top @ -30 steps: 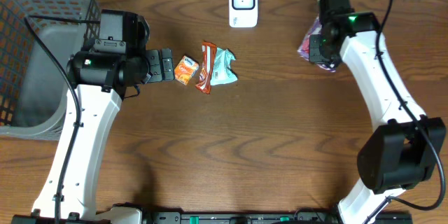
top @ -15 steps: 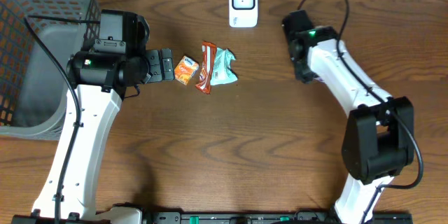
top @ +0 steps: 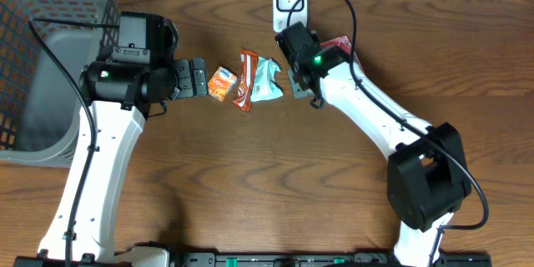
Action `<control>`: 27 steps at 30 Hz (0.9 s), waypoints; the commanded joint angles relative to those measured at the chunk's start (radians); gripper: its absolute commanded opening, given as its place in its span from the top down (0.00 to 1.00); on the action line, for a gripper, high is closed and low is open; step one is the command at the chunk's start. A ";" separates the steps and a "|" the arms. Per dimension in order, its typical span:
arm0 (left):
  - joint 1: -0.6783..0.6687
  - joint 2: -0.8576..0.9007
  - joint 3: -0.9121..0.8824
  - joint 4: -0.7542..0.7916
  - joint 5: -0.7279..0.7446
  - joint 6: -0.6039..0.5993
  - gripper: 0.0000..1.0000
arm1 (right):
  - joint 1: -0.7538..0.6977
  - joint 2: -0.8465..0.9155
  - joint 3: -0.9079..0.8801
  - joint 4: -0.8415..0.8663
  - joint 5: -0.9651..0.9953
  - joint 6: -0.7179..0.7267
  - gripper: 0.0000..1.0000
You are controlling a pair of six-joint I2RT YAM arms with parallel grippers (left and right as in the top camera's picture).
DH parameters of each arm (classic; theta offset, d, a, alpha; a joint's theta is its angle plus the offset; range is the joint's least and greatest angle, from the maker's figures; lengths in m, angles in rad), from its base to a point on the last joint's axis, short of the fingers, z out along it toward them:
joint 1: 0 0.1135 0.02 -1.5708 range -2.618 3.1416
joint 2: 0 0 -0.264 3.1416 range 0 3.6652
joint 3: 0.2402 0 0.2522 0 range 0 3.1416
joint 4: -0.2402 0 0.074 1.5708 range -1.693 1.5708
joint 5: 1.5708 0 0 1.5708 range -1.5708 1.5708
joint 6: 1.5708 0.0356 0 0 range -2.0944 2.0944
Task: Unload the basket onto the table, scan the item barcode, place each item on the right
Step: 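Hold the purple package's barcode up to the scanner, then set the purple package down right of the other items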
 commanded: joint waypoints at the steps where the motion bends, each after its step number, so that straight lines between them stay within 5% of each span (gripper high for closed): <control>1: 0.004 0.005 0.001 -0.003 -0.005 0.010 0.02 | -0.039 -0.019 0.126 -0.035 -0.016 0.023 0.35; 4: 0.004 0.005 0.001 -0.003 -0.005 0.010 0.02 | -0.112 -0.019 0.230 -0.114 -0.074 0.021 0.30; 9: 0.004 0.005 0.001 -0.003 -0.005 0.010 0.02 | -0.283 -0.018 0.267 -0.142 -0.340 -0.097 0.01; 16: 0.004 0.005 0.001 -0.003 -0.005 0.010 0.02 | -0.444 0.020 0.135 -0.092 -0.434 -0.140 0.01; 20: 0.004 0.005 0.001 -0.003 -0.005 0.010 0.02 | -0.510 0.045 0.035 0.024 -0.721 -0.287 0.01; 27: 0.004 0.005 0.001 -0.003 -0.005 0.010 0.02 | -0.640 0.125 -0.077 0.234 -1.195 -0.301 0.01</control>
